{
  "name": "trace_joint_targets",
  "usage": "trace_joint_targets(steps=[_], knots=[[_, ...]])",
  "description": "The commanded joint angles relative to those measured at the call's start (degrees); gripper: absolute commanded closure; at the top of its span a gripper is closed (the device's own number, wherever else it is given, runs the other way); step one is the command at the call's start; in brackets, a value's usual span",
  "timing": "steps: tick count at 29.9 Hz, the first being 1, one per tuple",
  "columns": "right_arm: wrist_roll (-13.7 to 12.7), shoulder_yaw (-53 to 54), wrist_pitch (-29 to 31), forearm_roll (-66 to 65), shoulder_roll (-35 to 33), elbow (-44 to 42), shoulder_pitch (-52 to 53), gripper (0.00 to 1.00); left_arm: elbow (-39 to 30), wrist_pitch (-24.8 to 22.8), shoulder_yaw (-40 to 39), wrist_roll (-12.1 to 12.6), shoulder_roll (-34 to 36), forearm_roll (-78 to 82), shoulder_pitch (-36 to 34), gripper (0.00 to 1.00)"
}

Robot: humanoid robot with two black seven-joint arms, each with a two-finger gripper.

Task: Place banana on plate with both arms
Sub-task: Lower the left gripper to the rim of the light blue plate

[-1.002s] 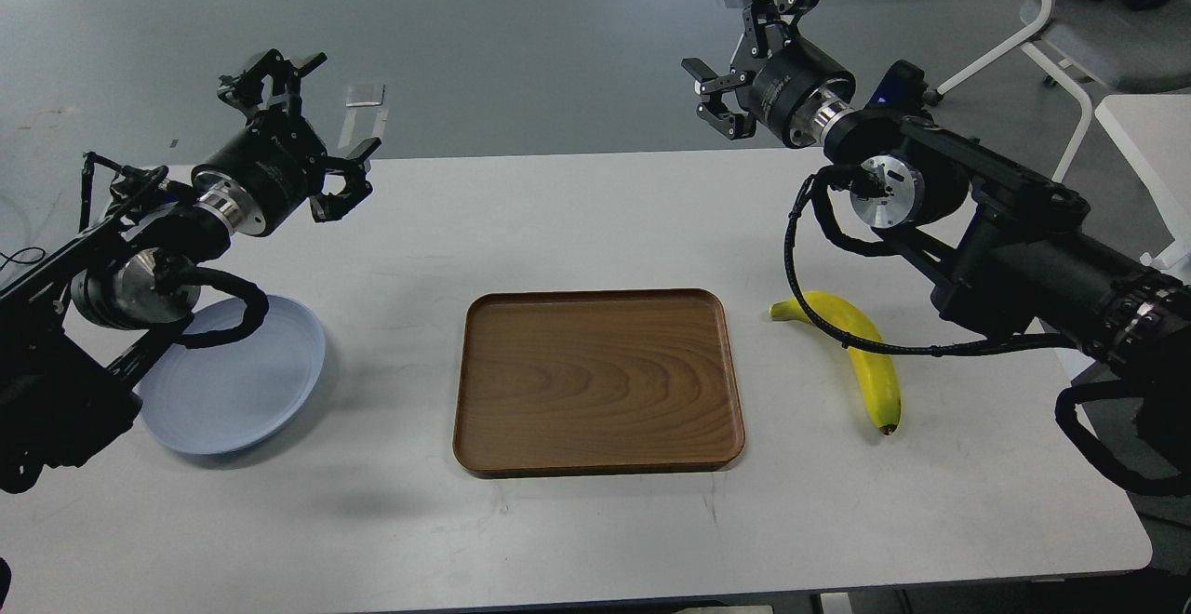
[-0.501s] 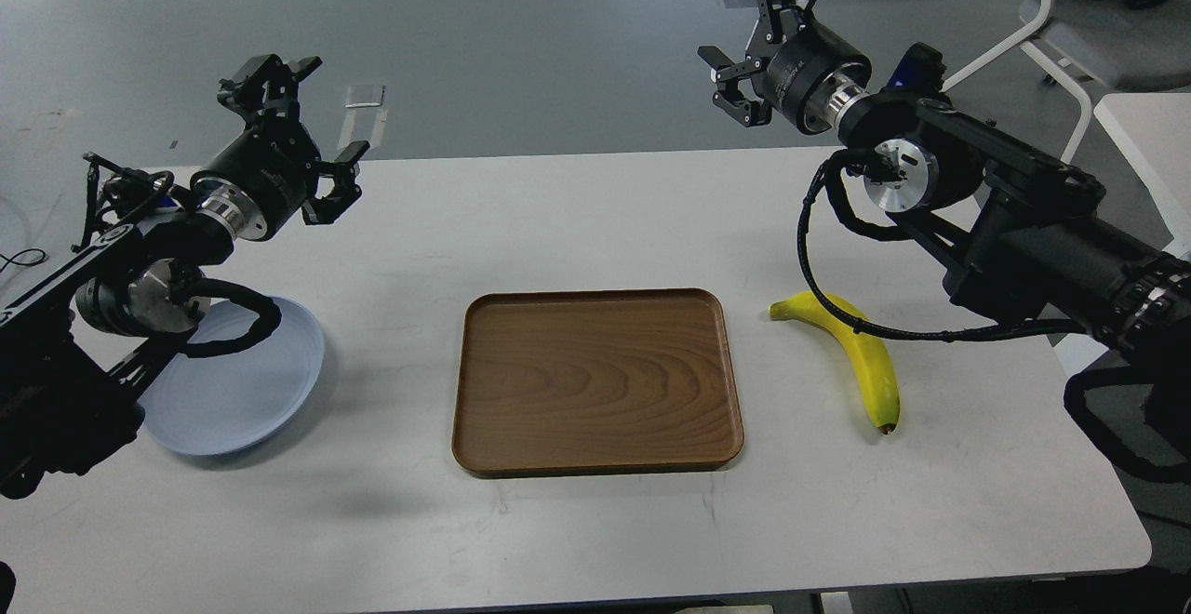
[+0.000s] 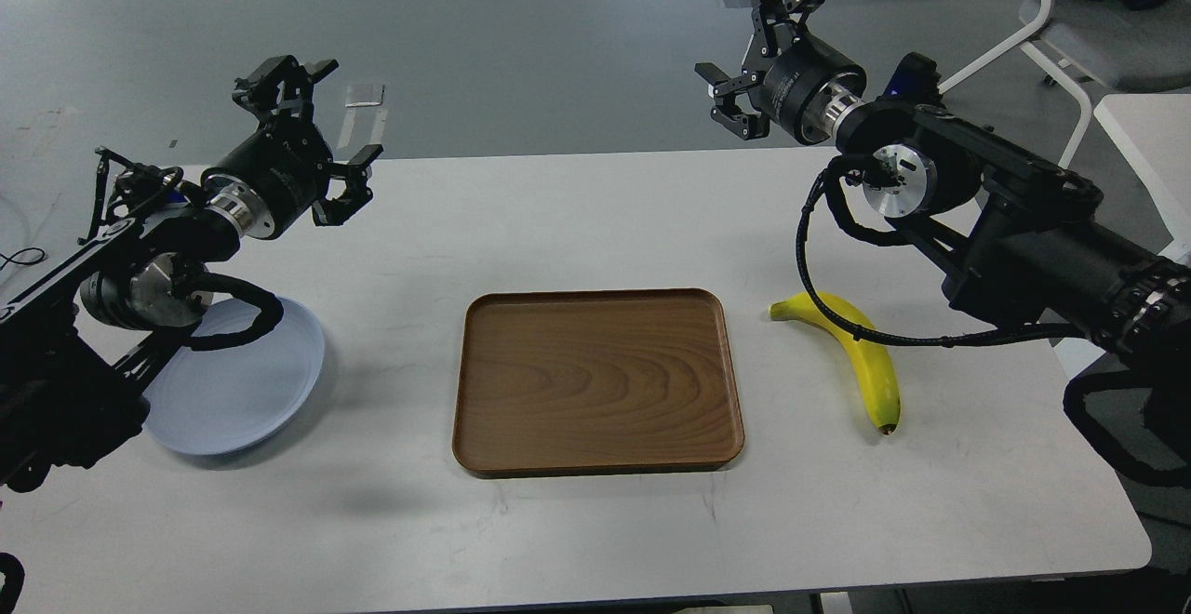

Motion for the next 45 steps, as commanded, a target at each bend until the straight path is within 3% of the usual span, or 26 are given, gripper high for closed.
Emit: trace_joint_targets(steps=[1, 6, 9, 13, 17, 19, 21, 23, 31, 35, 38, 45], knots=[[0.0, 0.01, -0.53, 0.0, 0.08, 0.21, 0.4, 0.0, -1.1, 1.99, 0.61, -0.74, 1.92, 7.34, -0.99, 0.02], [0.0, 0.01, -0.7, 0.0, -0.36, 0.22, 2.51, 0.0, -7.68, 8.76, 1.92, -0.04, 7.36, 34.38, -1.52, 0.02], [0.0, 0.18, -0.88, 0.0, -0.36, 0.22, 3.48, 0.0, -12.43, 9.12, 3.77, -0.21, 12.46, 47.59, -0.73, 0.02], [0.0, 0.53, -1.23, 0.0, 0.08, 0.21, 4.1, 0.0, -12.45, 9.82, 8.86, -0.48, 15.46, 56.67, 0.06, 0.02], [0.0, 0.45, -2.99, 0.0, 0.17, 0.57, 6.12, 0.0, -9.91, 20.96, 17.29, -1.18, 18.8, 66.61, 1.81, 0.02], [-0.09, 0.45, -3.16, 0.09, 0.17, 0.57, 7.0, 0.0, -7.44, 26.33, 23.18, -3.98, 20.21, 67.5, 3.84, 0.02], [-0.09, 0.44, -3.16, 0.09, 0.08, 0.39, 7.79, 0.0, -4.99, 30.11, 29.5, -9.5, 21.17, 67.41, 4.81, 0.02], [0.0, 0.71, -3.25, 0.09, -0.36, 0.3, 7.44, 0.0, -2.36, 32.82, 33.02, -11.45, 21.97, 67.24, 6.73, 0.02], [0.0, 1.32, -3.52, 0.09, -1.32, -0.22, 1.55, 0.0, 4.69, 32.82, 34.71, -12.6, 21.71, 65.57, 12.46, 0.02], [0.27, 2.2, -3.6, 0.09, -1.5, -0.22, -0.64, 0.0, 7.76, 32.82, 34.71, -15.85, 21.27, 61.53, 12.72, 0.02], [0.35, 2.9, -3.69, 0.09, -1.5, 0.04, -1.61, 0.0, 9.87, 32.82, 34.71, -16.91, 20.66, 60.47, 13.16, 0.02], [0.35, 3.08, -4.57, 0.09, -1.5, 0.13, -2.32, 0.0, 15.49, 32.82, 34.8, -17.09, 17.23, 60.38, 13.86, 0.02]])
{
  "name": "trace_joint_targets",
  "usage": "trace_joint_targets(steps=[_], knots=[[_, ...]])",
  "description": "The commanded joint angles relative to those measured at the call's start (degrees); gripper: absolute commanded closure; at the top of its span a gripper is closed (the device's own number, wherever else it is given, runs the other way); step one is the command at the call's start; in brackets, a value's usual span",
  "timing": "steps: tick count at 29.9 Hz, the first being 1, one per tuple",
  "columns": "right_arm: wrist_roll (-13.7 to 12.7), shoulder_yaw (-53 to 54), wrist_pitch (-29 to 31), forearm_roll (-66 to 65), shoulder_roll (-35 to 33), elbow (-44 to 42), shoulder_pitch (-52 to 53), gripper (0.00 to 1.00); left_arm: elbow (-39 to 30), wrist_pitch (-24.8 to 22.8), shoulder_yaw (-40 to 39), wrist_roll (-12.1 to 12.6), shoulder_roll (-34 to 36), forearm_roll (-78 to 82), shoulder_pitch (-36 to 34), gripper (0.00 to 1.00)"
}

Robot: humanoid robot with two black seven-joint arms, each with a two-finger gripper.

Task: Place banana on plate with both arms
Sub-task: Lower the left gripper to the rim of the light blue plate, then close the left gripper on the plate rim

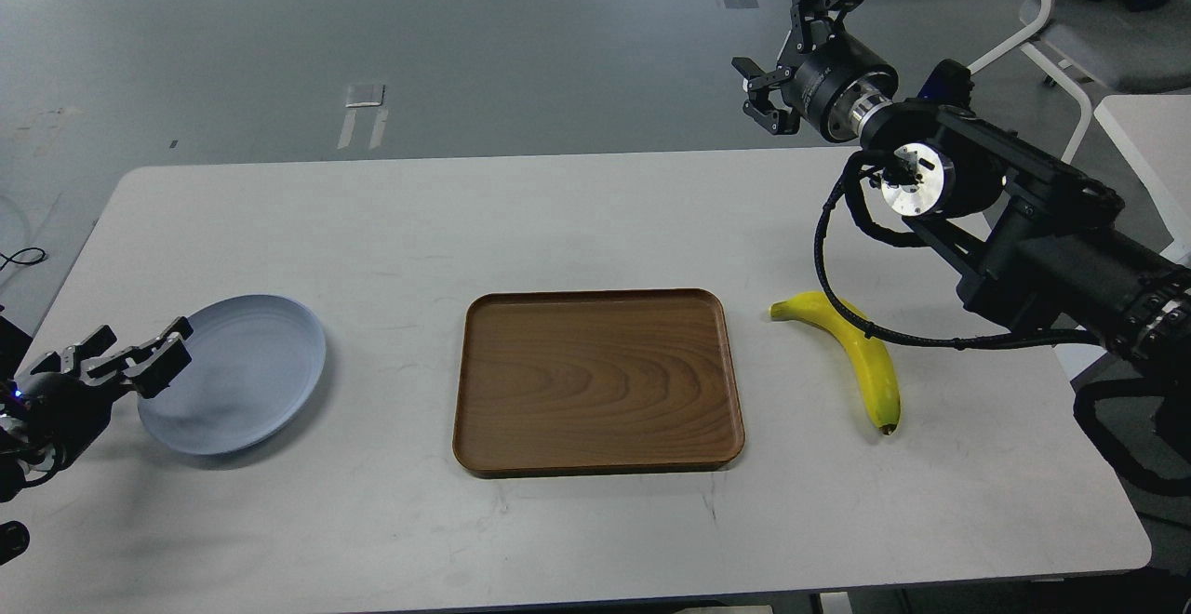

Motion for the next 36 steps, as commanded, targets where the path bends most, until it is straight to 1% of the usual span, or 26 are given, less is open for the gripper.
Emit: trace_joint_targets(steps=[1, 3, 4, 5, 7, 8, 12, 19, 21, 25, 27, 30, 36], knots=[[0.0, 0.01, -0.3, -0.01, 0.0, -0.03, -0.28, 0.0, 4.38, -0.03, 0.01, -0.31, -2.58, -0.01, 0.94, 0.02], [0.0, 0.01, -0.74, -0.01, 0.0, -0.03, -0.37, 0.0, 6.93, -0.03, 0.01, -1.62, -3.81, -0.01, 1.65, 0.02], [0.0, 0.01, -0.92, -0.01, 0.0, -0.03, -0.45, 0.0, 8.86, -0.03, 0.01, -2.85, -4.95, -0.01, 1.82, 0.02], [0.0, 0.01, -0.92, -0.01, 0.0, -0.03, -0.45, 0.0, 8.88, -0.03, 0.01, -2.86, -4.96, -0.01, 1.83, 0.02], [0.0, 0.01, -1.01, -0.01, 0.09, -0.03, -0.45, 0.0, 11.76, -0.03, 0.01, -4.35, -6.45, -0.01, 1.83, 0.02], [0.0, 0.01, -1.1, -0.01, 0.09, -0.03, -0.45, 0.0, 12.21, -0.03, 0.01, -4.53, -6.54, -0.1, 1.83, 0.02], [0.0, -0.08, -1.8, -0.01, 0.26, -0.12, -0.54, 0.0, 13.18, -0.03, 0.01, -4.7, -6.63, -0.19, 1.83, 0.02], [0.0, -0.78, -2.5, -0.01, 0.61, -0.21, -0.28, 0.0, 13.18, -0.03, 0.01, -5.99, -6.63, -2.46, 1.83, 0.02], [0.0, -0.87, -2.59, -0.01, 0.7, -0.21, -0.28, 0.0, 13.18, -0.03, 0.01, -5.99, -6.63, -3.17, 1.83, 0.03], [-0.18, -1.22, -3.2, -0.01, 0.62, -0.21, -0.28, 0.0, 13.18, -0.03, 0.01, -5.99, -6.63, -3.79, 1.91, 0.08], [-0.18, -1.22, -3.38, -0.01, 0.61, -0.12, -0.28, 0.0, 13.18, -0.03, 0.01, -5.99, -6.54, -3.79, 2.0, 0.17], [-0.27, -1.31, -4.17, -0.01, 0.7, -0.03, -0.28, 0.0, 13.18, -0.03, 0.44, -5.99, -6.45, -3.79, 2.09, 0.24], [-0.35, -1.31, -5.67, -0.01, 0.7, 0.23, -0.45, 0.0, 13.18, -0.03, 1.24, -5.99, -6.54, -3.79, 2.53, 0.25]])
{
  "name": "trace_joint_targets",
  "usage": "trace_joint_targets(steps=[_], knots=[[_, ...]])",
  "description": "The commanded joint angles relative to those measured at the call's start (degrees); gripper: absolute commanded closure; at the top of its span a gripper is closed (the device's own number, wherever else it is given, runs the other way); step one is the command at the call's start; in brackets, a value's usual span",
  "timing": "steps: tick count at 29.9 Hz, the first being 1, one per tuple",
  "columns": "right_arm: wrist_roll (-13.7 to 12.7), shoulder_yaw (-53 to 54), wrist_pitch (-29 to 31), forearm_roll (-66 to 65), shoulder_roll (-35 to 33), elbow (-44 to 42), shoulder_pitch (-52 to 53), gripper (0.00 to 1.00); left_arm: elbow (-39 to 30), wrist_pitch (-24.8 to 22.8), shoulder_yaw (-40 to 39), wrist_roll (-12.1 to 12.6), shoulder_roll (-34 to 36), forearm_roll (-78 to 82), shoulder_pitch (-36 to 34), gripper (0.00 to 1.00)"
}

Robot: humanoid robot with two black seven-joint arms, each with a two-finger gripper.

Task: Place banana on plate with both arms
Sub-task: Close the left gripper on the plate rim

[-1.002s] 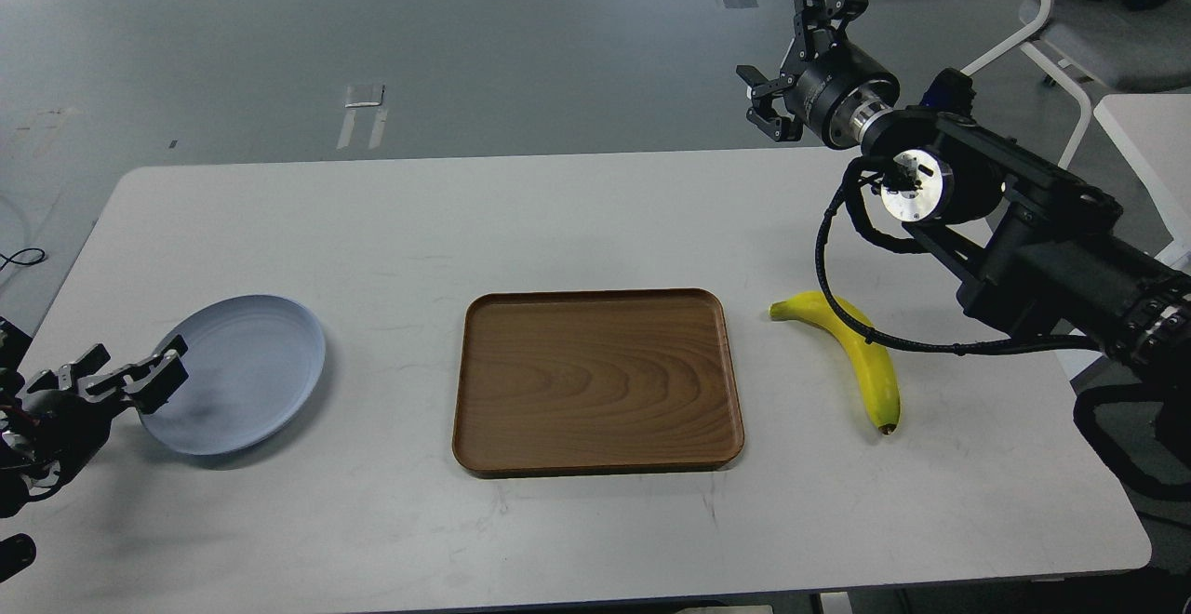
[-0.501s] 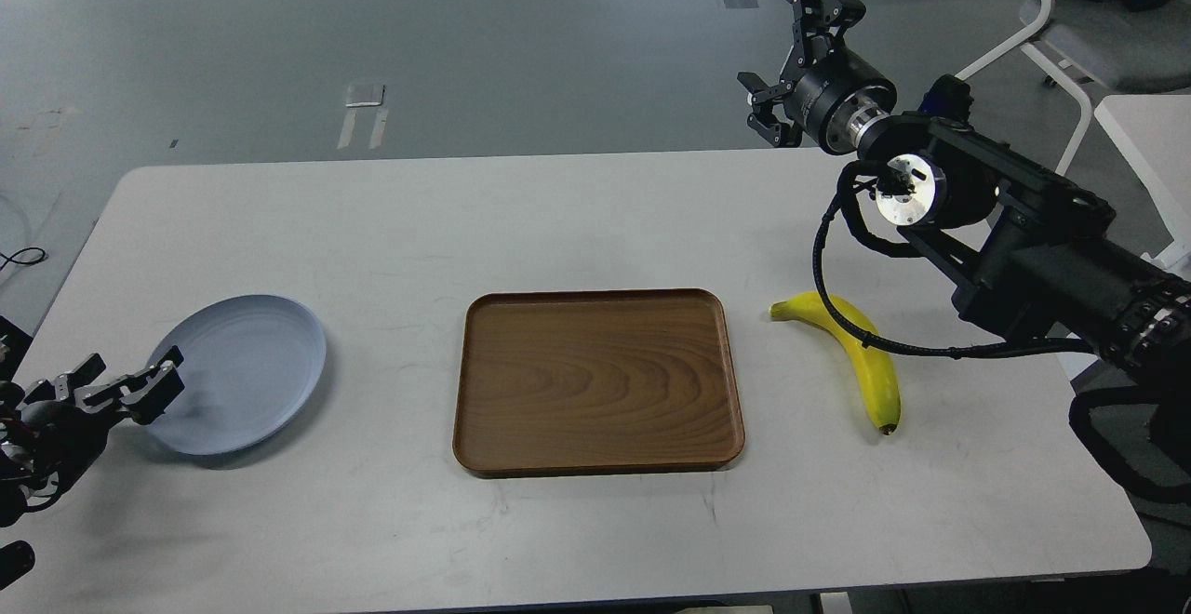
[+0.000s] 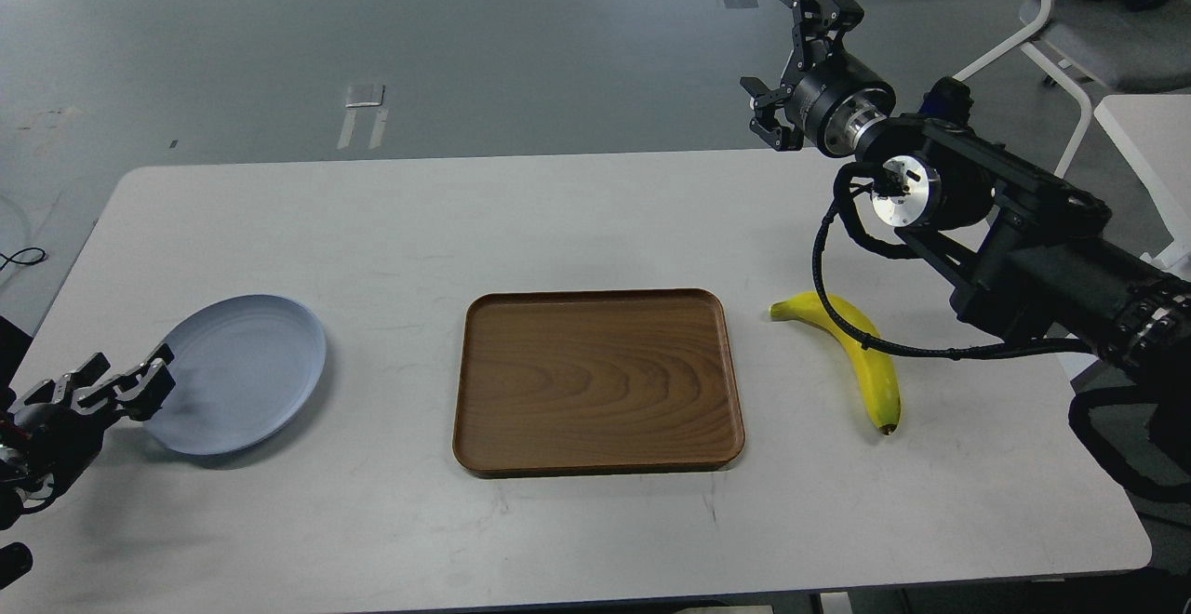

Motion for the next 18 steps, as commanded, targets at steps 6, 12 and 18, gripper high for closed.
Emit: trace_joint_targets(steps=[6, 12, 18], knots=[[-0.02, 0.04, -0.65, 0.04, 0.02, 0.16, 0.09, 0.0, 0.08, 0.0, 0.2, 0.01, 0.07, 0.0, 0.33, 0.25], [-0.02, -0.04, -1.18, 0.04, 0.55, 0.07, 0.18, 0.0, 0.17, 0.0, 0.29, 0.01, 0.07, 0.0, 0.86, 0.74], [-0.02, -0.04, -1.36, -0.04, 0.55, -0.02, 0.36, 0.0, 0.17, 0.0, 0.29, 0.01, 0.25, 0.0, 1.3, 1.0]])
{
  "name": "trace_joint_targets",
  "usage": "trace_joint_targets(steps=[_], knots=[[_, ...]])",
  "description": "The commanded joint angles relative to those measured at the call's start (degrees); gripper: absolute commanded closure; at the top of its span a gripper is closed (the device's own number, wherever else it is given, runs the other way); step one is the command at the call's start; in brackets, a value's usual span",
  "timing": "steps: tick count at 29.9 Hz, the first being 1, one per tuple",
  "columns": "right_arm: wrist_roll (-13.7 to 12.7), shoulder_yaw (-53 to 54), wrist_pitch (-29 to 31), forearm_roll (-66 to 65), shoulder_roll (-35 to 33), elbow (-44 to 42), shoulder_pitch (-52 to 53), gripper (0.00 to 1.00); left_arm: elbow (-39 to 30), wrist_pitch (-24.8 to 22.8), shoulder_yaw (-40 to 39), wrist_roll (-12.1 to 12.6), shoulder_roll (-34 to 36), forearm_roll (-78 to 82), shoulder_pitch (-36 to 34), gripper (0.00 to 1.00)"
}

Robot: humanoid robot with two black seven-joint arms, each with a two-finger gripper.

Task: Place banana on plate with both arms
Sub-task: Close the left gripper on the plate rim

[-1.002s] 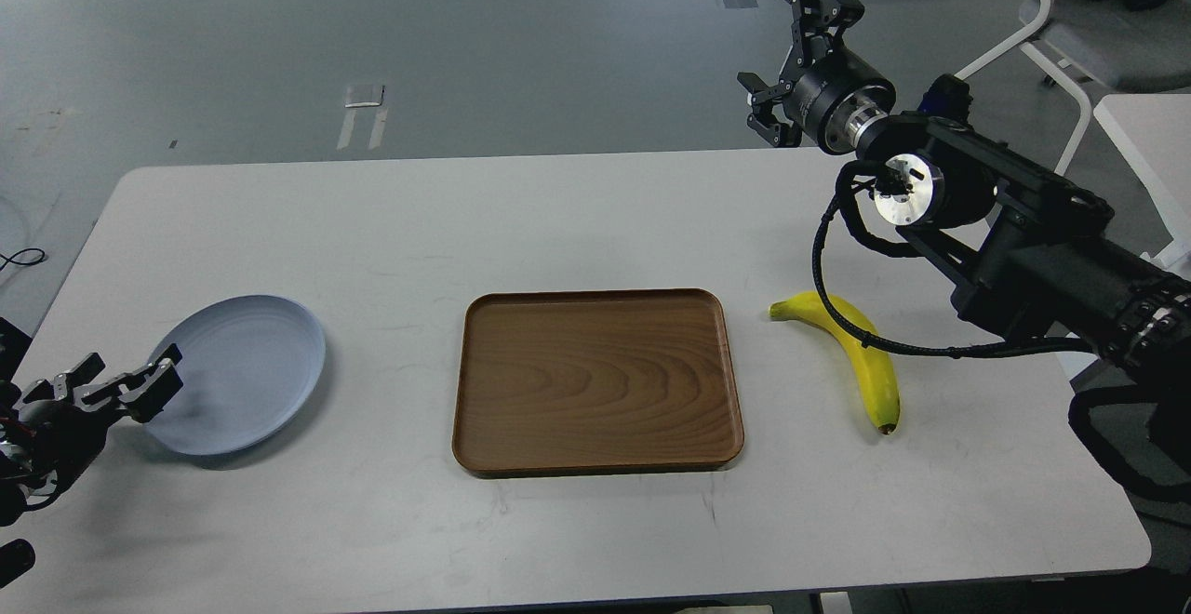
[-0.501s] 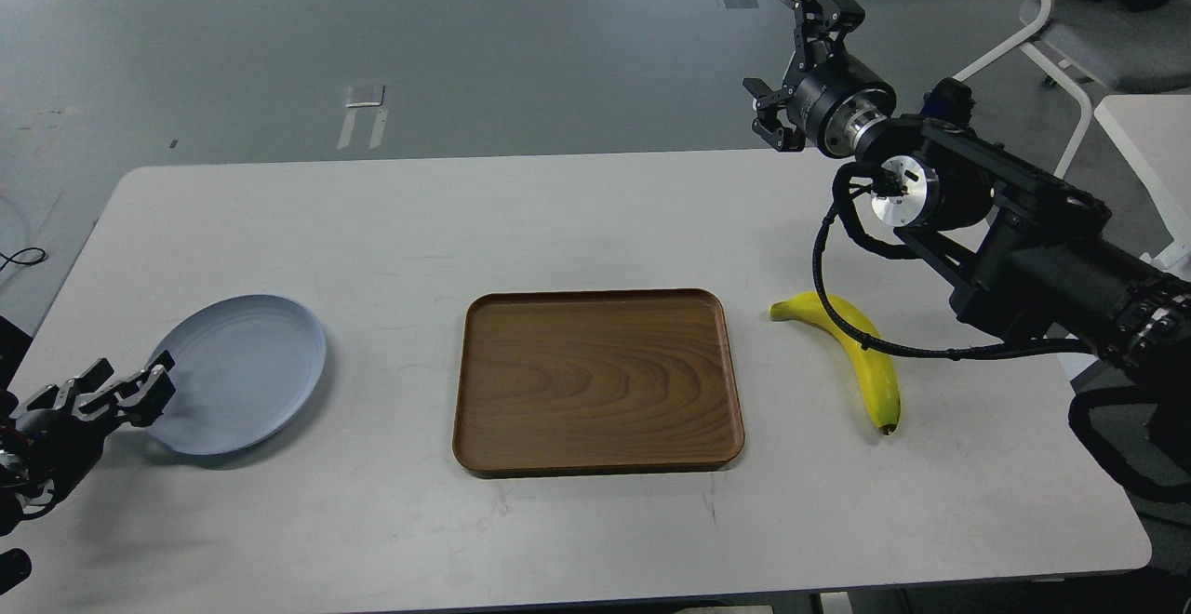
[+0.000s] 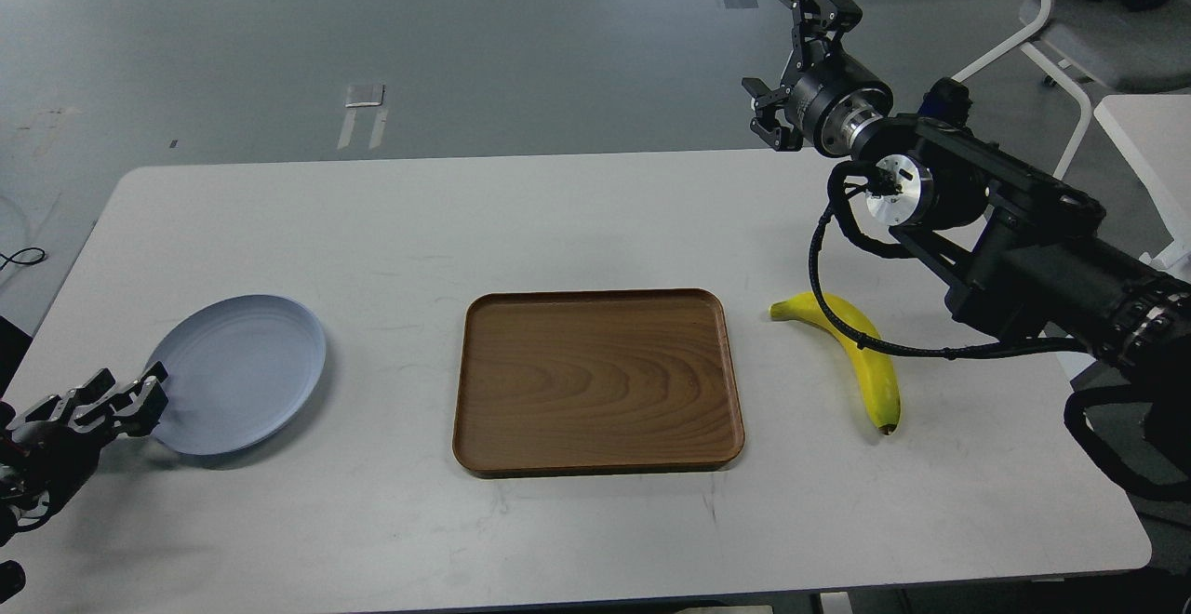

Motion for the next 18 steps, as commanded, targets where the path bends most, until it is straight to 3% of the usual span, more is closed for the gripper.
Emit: trace_joint_targets(steps=[1, 18], knots=[[0.0, -0.02, -0.12, 0.03, 0.01, -0.07, 0.05, 0.0, -0.02, 0.0, 0.0, 0.01, 0.01, 0.0, 0.05, 1.0], [0.0, -0.02, -1.0, 0.03, 0.01, -0.07, 0.22, 0.0, -1.07, -2.33, -0.18, 0.01, 0.27, 0.0, -0.56, 1.0]])
